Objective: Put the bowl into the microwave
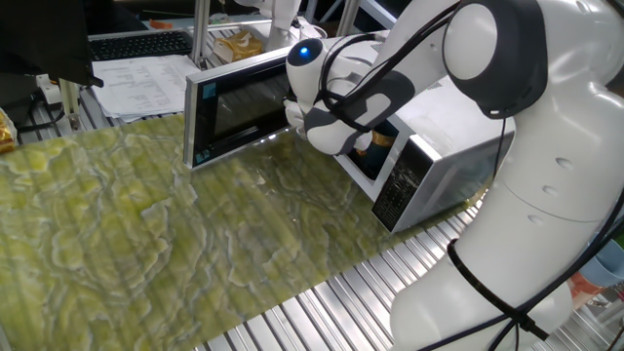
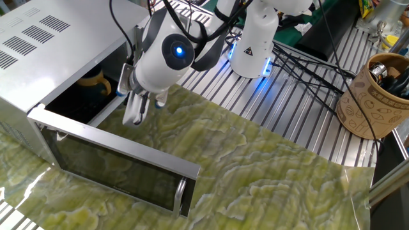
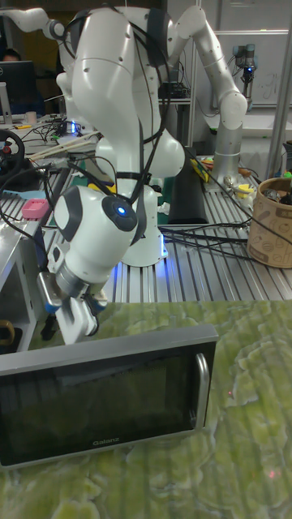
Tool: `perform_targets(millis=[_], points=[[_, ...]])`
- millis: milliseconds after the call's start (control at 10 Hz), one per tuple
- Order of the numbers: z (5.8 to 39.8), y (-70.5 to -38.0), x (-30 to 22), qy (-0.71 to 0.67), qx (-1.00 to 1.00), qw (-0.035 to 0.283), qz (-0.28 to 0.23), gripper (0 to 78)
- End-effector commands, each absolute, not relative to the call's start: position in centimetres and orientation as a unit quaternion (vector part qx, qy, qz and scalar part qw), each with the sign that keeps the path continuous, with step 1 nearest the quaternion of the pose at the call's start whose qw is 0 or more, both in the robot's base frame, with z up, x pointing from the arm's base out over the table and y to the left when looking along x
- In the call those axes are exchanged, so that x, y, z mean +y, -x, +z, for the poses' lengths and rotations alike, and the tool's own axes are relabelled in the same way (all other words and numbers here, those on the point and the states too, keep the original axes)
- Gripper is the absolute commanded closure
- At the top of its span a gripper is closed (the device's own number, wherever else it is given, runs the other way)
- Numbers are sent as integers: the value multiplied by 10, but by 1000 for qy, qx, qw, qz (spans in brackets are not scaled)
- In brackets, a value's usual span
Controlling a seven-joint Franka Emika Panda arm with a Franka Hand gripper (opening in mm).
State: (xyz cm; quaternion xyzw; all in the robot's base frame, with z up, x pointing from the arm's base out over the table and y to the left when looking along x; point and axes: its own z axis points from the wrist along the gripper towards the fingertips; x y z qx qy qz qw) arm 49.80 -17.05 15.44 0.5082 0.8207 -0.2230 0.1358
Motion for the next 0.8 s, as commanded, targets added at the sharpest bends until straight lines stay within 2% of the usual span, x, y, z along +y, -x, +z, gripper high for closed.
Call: perform_targets(millis=[100, 800], points=[[150, -508, -201, -650, 682, 262, -210, 764], [147, -507, -210, -649, 675, 266, -230, 764]])
